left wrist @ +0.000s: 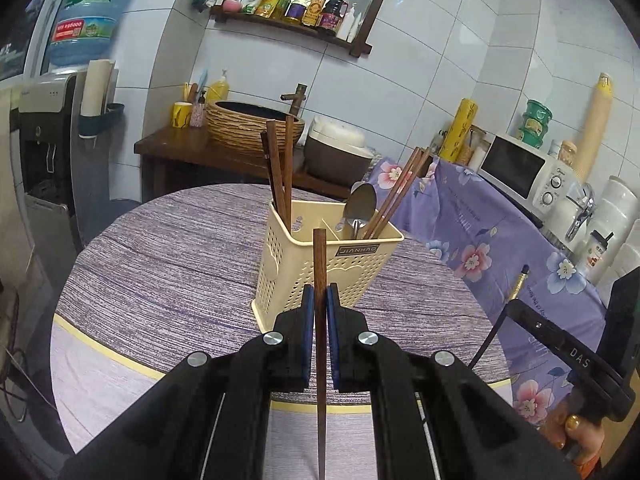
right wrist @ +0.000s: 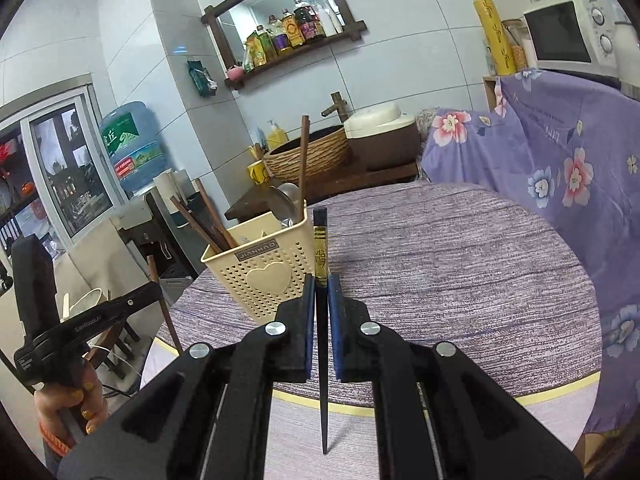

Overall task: Organize utensils
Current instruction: 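Lift both chopsticks and lower them into the cream basket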

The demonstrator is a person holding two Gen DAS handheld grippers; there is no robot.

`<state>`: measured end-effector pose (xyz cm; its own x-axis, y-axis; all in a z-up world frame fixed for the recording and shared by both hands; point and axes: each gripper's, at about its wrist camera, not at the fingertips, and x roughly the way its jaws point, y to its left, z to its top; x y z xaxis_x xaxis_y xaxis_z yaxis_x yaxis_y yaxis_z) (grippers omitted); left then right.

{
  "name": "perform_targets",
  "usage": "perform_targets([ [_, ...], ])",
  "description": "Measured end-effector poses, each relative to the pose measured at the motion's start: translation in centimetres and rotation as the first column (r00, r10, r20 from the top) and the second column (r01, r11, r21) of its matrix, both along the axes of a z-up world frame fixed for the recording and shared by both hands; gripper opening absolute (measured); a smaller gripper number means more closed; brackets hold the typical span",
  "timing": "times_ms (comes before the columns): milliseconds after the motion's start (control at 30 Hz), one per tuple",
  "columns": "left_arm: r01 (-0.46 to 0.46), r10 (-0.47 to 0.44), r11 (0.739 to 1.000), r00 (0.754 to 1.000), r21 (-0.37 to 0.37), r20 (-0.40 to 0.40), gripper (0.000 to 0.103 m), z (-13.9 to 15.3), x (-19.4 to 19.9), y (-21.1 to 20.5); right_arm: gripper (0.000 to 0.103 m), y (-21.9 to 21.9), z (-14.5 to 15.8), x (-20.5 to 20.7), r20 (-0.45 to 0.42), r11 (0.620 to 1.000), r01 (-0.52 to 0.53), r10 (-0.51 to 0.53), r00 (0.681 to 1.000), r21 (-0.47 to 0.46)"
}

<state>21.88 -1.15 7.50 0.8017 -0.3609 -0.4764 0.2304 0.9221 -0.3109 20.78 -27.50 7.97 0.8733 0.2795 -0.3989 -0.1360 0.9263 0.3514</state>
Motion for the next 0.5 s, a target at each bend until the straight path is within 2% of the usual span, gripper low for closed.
perform_targets([
  [500, 0.028, -0.027, 0.999, 0.999, -0.02, 0.018, 0.007, 0.8, -0.3, 0.1, 0.008, 0.9, 1.2, 0.1, 0.015, 0.999, -0.035, 0.035, 0.999, -0.037],
])
